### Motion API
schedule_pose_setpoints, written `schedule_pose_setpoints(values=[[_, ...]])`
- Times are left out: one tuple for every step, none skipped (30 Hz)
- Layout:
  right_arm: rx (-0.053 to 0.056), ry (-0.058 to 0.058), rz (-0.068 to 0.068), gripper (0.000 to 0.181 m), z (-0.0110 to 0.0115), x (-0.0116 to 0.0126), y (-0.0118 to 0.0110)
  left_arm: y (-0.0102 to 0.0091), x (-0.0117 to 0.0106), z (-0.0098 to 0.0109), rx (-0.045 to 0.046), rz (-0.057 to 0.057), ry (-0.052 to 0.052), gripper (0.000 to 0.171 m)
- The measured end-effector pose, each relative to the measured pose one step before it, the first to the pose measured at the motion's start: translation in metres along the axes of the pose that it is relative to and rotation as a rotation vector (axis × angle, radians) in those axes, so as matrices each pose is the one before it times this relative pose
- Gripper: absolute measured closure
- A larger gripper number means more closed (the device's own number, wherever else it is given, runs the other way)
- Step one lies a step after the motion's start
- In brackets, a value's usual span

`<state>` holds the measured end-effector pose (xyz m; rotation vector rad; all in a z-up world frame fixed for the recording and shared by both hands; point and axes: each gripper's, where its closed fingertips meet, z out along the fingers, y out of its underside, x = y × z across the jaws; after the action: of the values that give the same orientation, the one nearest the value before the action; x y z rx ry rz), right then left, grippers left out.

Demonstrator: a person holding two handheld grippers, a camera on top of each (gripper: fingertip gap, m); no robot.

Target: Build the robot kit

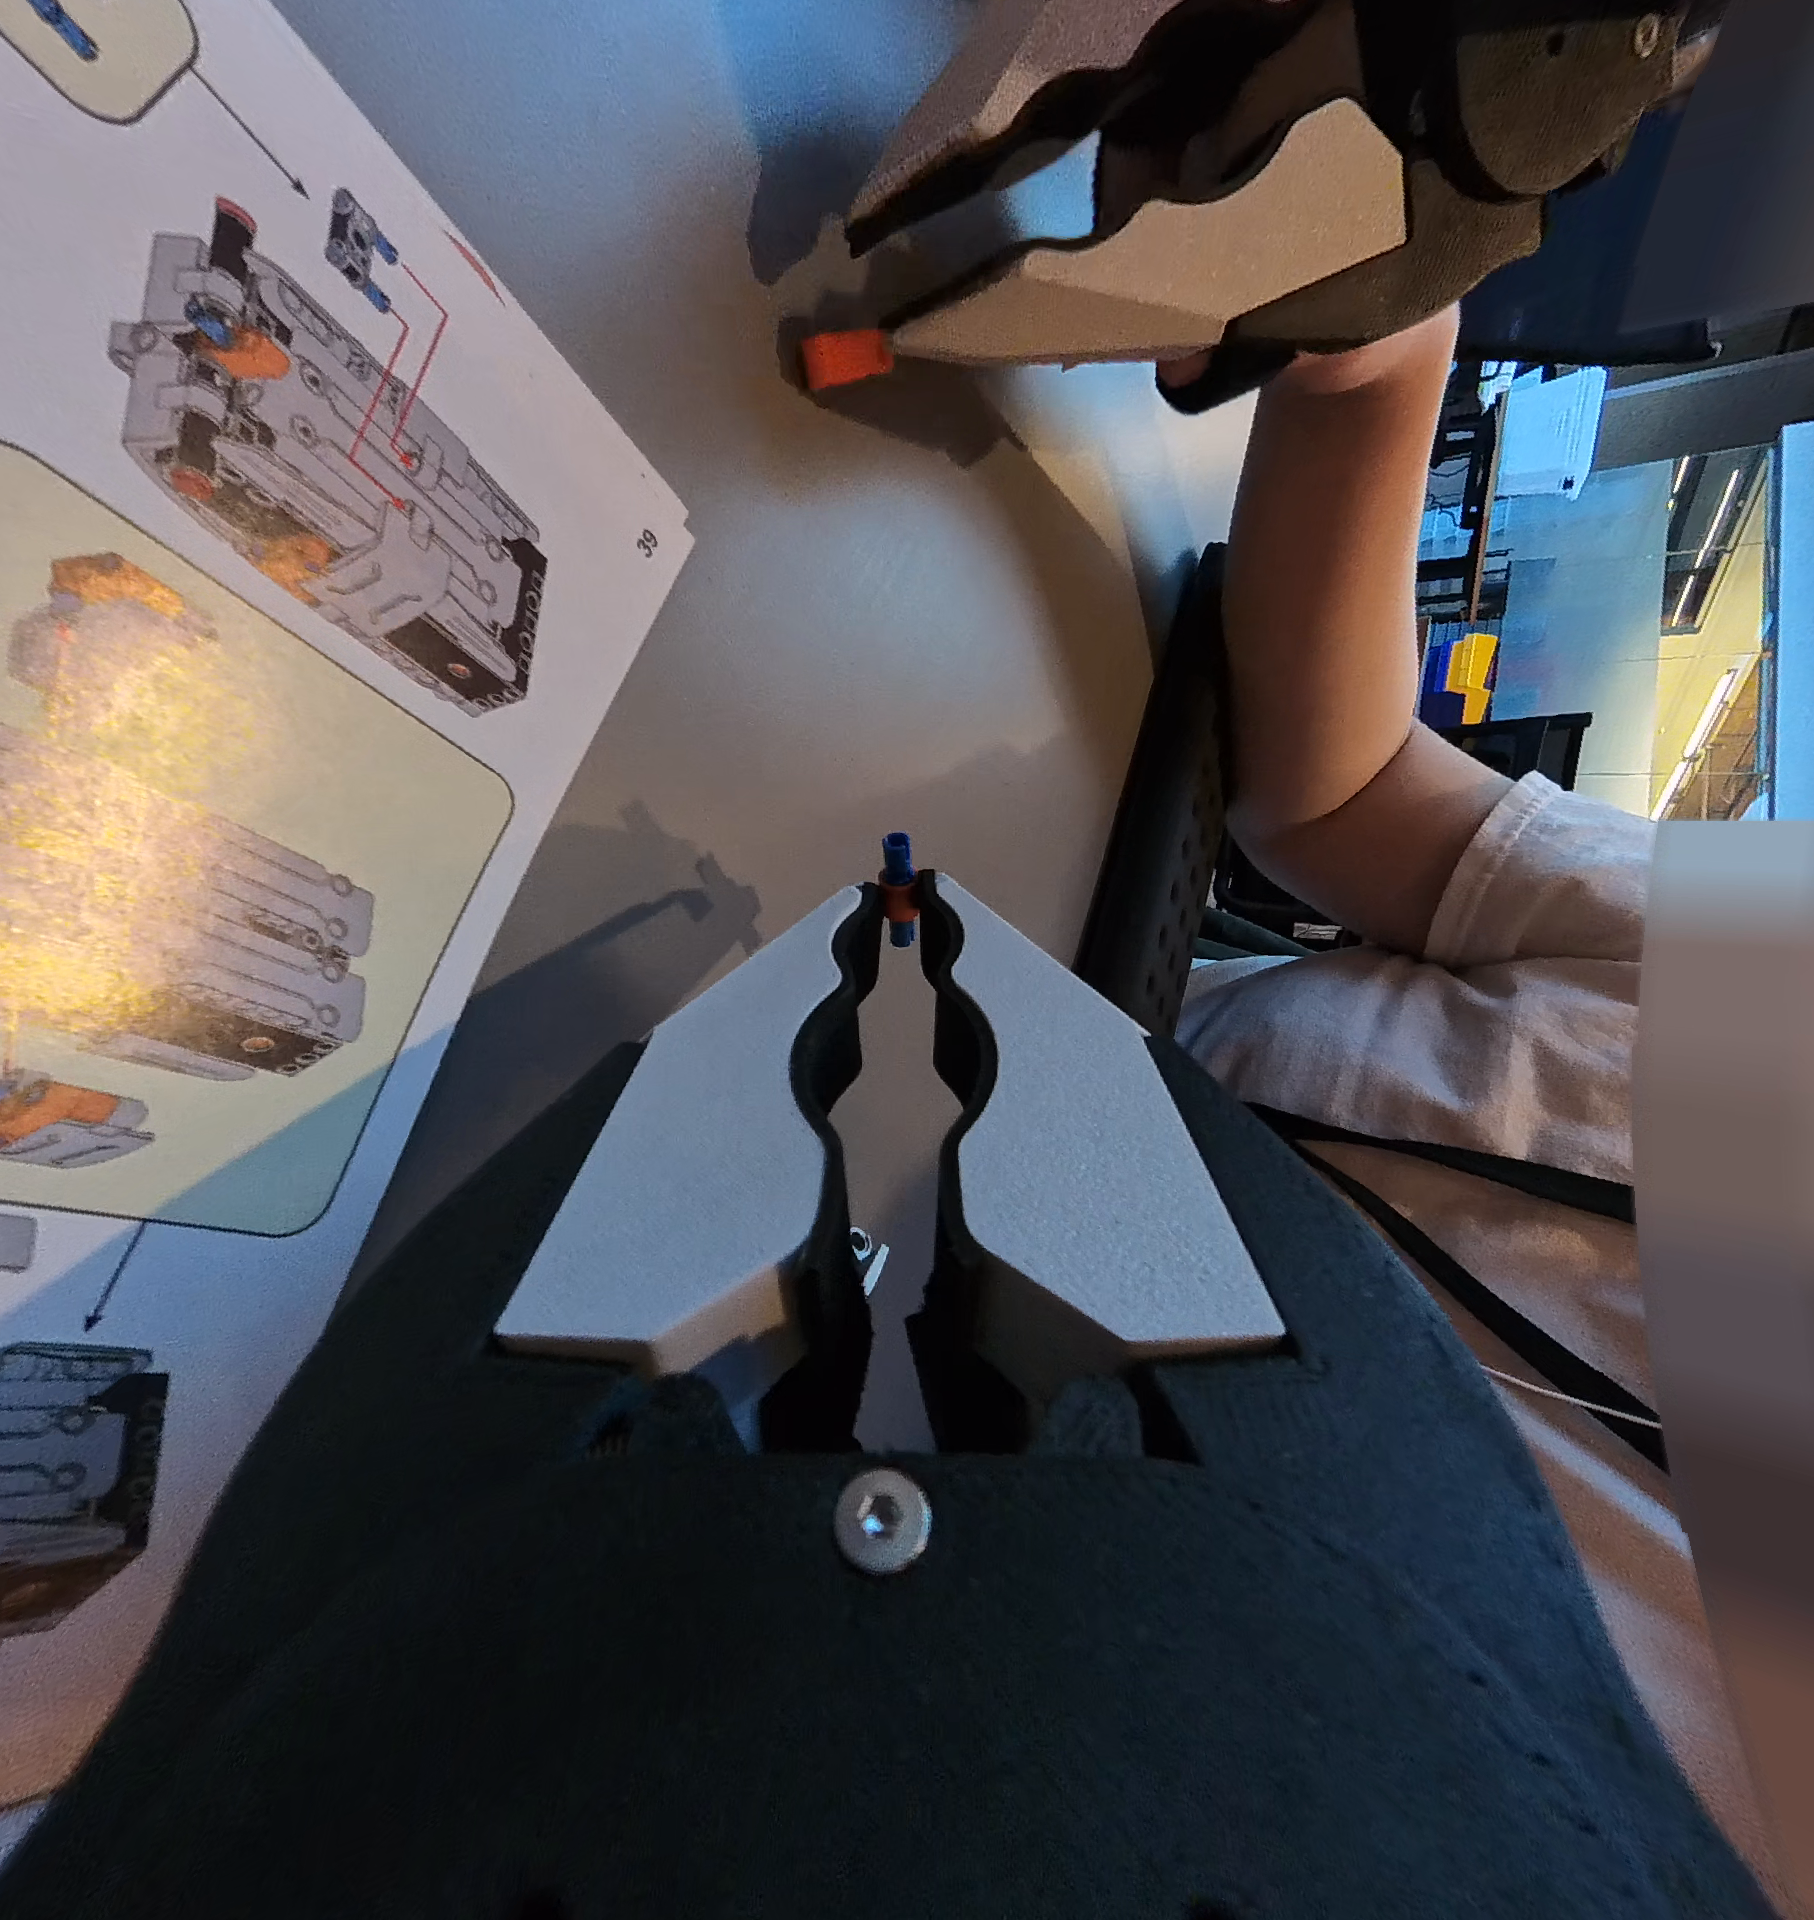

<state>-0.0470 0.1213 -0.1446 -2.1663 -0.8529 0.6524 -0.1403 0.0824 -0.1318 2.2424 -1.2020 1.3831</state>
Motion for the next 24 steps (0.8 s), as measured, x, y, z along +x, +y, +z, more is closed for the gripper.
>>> schedule_pose_setpoints(values=[[-0.0243,0.0024,-0.0136,0.17,0.00031,-0.00102,0.00331,0.00005,-0.00001,0.00018,-0.00085,-0.0002,-0.0002,0.166],[-0.0184,0.0007,-0.014,0.169,0.00029,-0.00106,0.0029,0.0,0.00006,0.00018,0.00008,0.0004,0.0007,0.166],[-0.0031,0.0007,-0.0043,0.169,0.00021,-0.00026,0.00115,-0.00031,-0.00003,0.0003,0.00112,-0.0003,0.0015,0.166],[-0.0002,-0.0041,0.0099,0.169,0.00034,0.00028,0.00058,-0.00042,-0.00009,0.00048,0.00138,-0.002,0.0022,0.166],[0.0007,-0.0108,0.0148,0.169,0.00081,-0.0002,0.00055,-0.00034,0.00014,0.00079,0.00087,-0.0022,0.0039,0.166],[-0.0017,-0.0107,0.0091,0.169,0.00124,-0.00051,0.00104,-0.00049,0.00064,0.00109,0.001,-0.0011,0.0078,0.166],[-0.0136,-0.0043,0.0003,0.169,0.00162,-0.00025,0.00276,-0.00048,0.00112,0.00134,0.00054,-0.0015,0.0117,0.166],[-0.0223,0.0017,-0.0099,0.173,0.00169,-0.00009,0.00356,-0.00022,0.00118,0.00138,-0.00038,-0.0014,0.0116,0.166],[0.0026,-0.0024,-0.0211,0.174,0.00069,-0.00194,-0.00112,-0.00059,0.00114,0.00123,0.00158,-0.0004,0.0115,0.166],[0.0002,-0.0039,-0.0208,0.174,0.00049,-0.00309,-0.00182,-0.00117,0.00139,0.00088,0.00542,-0.0016,0.0144,0.166],[0.0136,0.0048,-0.0237,0.174,0.00056,-0.00253,-0.00473,-0.0012,0.00183,0.00073,0.00662,-0.004,0.0186,0.166],[0.0359,-0.0001,-0.0252,0.174,0.00052,-0.00429,-0.00921,-0.00124,0.0025,0.00039,0.0072,-0.0045,0.0252,0.166],[0.0551,-0.0084,-0.0258,0.174,0.0006,-0.00635,-0.01299,-0.00155,0.00331,0.00002,0.01007,-0.0048,0.03,0.166],[0.0577,-0.0216,-0.0267,0.174,0.00108,-0.00906,-0.01351,-0.00169,0.00293,-0.00048,0.01185,-0.006,0.0266,0.166],[0.0453,-0.0158,-0.0226,0.174,0.00166,-0.00792,-0.01116,-0.00133,0.00243,-0.00084,0.01007,-0.0045,0.0209,0.166],[0.0205,-0.0059,-0.0193,0.174,0.00194,-0.00538,-0.00647,-0.00107,0.00243,-0.00092,0.00821,-0.0018,0.0172,0.166],[0.0069,0.0012,-0.0199,0.174,0.00153,-0.00319,-0.00317,-0.00062,0.00233,-0.00089,0.00584,0.0011,0.014,0.166],[0.0075,0.0072,-0.0164,0.174,0.00089,-0.00114,-0.00194,-0.00038,0.00219,-0.00078,0.00392,0.0026,0.0122,0.166],[0.0101,-0.0063,-0.0079,0.174,0.00059,-0.00224,-0.0017,-0.00049,0.002,-0.00044,0.00381,0.0007,0.0123,0.166],[0.0101,-0.0241,0.0016,0.174,0.00062,-0.00414,-0.0017,-0.00024,0.00137,-0.00029,0.00236,-0.0019,0.0104,0.166],[0.0076,-0.0163,0.0064,0.174,0.0008,-0.00272,-0.00099,-0.00023,0.00093,0.00003,0.00171,-0.0018,0.009,0.166],[0.0004,0.0003,0.0024,0.174,0.0009,-0.00025,0.00007,-0.00029,0.00045,0.00014,0.0017,-0.0029,0.0079,0.166],[-0.003,-0.0058,-0.0072,0.174,0.00061,-0.00146,0.00044,0.00006,0.00005,0.00024,-0.00011,-0.0038,0.0047,0.166],[0.0045,-0.0018,-0.0068,0.174,0.00027,-0.00096,-0.00086,0.00017,-0.00015,0.00041,-0.00104,-0.002,0.003,0.166]])
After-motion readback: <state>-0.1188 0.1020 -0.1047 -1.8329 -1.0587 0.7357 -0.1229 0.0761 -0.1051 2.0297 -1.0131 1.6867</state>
